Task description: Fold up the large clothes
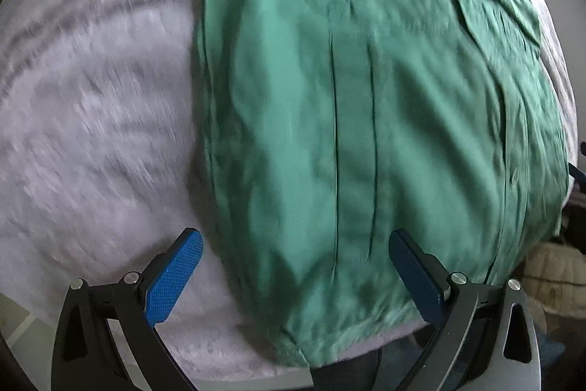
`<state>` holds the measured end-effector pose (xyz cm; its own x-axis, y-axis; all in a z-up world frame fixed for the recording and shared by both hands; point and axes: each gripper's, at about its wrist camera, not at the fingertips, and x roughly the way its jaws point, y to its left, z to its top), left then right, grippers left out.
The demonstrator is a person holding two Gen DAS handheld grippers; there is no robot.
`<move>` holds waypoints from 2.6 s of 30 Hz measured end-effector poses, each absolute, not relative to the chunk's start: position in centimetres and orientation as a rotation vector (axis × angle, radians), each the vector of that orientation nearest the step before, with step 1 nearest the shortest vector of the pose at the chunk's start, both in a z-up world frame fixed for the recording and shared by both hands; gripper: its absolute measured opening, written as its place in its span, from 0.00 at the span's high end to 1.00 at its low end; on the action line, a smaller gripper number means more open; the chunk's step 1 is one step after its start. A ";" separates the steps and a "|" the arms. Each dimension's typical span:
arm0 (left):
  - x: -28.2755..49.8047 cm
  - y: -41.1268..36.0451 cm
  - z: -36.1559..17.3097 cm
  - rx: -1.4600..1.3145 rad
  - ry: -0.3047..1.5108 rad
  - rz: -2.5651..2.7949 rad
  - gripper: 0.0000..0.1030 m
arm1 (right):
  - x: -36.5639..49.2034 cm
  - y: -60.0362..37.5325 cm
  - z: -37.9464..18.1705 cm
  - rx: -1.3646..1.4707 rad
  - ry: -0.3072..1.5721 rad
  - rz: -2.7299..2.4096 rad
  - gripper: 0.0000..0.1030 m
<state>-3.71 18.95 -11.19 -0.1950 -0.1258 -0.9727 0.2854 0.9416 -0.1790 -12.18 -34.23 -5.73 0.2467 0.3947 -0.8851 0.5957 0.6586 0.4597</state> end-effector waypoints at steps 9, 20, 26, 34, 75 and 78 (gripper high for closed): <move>-7.3 19.7 -12.5 0.004 1.807 -0.479 0.01 | -15.9 -33.4 -9.6 1.012 1.505 -0.042 0.15; -9.0 18.2 -12.9 -0.006 1.868 -0.551 0.01 | -13.6 -30.2 -7.3 1.085 1.409 0.266 0.15; -11.7 15.4 -14.3 0.061 1.904 -0.530 0.02 | -14.4 -30.8 -9.5 1.013 1.509 0.125 0.15; -9.4 16.7 -12.9 -0.091 1.856 -0.508 0.91 | -13.1 -29.8 -9.2 0.918 1.595 0.109 0.86; 21.3 13.6 0.4 -0.140 1.150 -0.276 0.00 | 13.4 -40.7 -6.1 1.184 0.923 0.019 0.35; 21.0 13.3 1.2 -0.034 1.117 -0.246 0.00 | 13.3 -39.0 -4.2 0.995 0.986 0.000 0.35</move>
<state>21.01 13.29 1.16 0.4140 -0.2123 -0.8852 0.1787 0.9724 -0.1497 13.32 -38.95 -4.21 0.5884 0.4155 -0.6937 0.4154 0.5807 0.7002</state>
